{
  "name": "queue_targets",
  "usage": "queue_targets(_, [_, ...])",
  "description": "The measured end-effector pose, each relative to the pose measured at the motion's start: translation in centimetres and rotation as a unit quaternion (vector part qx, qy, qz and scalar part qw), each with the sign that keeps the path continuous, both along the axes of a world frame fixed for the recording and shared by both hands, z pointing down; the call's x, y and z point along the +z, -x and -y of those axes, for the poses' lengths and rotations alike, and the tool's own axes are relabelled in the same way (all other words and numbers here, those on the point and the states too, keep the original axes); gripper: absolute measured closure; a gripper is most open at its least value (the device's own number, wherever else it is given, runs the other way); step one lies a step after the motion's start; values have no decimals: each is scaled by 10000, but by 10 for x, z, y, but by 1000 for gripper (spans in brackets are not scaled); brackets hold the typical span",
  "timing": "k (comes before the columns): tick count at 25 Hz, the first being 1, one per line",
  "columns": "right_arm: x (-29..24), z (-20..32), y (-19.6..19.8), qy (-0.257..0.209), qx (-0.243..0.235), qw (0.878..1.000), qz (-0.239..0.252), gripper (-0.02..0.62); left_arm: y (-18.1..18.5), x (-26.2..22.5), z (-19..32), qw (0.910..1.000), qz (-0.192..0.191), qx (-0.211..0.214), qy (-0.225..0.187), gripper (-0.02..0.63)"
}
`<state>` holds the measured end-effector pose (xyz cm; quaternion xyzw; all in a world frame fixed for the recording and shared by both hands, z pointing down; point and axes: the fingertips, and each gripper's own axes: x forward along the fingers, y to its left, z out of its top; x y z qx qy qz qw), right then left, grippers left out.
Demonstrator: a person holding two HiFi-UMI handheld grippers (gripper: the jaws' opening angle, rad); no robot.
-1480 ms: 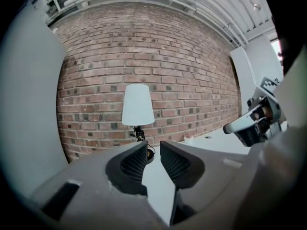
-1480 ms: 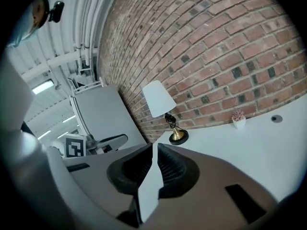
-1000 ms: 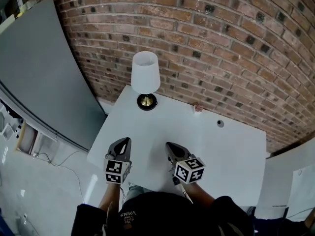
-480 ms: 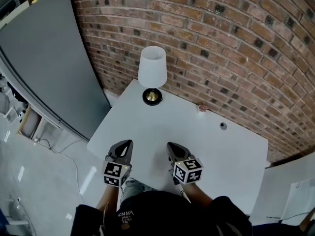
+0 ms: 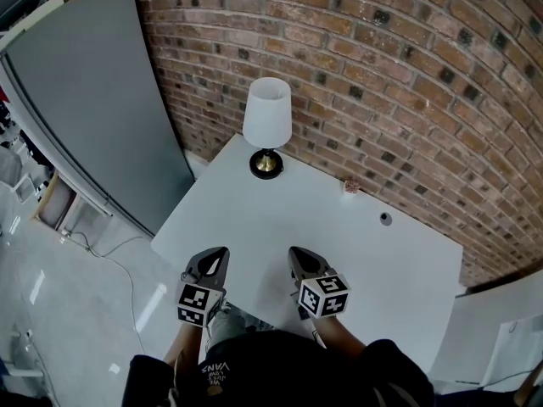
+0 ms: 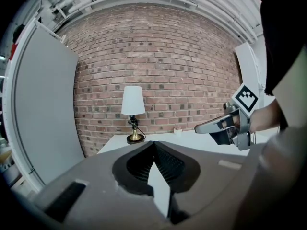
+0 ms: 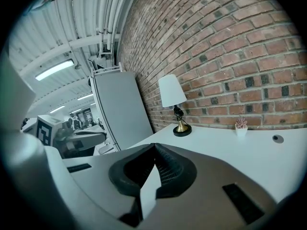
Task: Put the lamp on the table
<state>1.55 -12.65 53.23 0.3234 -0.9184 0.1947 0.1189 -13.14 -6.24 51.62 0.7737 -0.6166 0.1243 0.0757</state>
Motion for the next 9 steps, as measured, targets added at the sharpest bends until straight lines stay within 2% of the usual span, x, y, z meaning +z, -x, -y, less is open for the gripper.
queue_targets(9, [-3, -6, -6, -14, -48, 10000, 45, 597, -5, -6, -4, 9999, -14, -86, -109, 595])
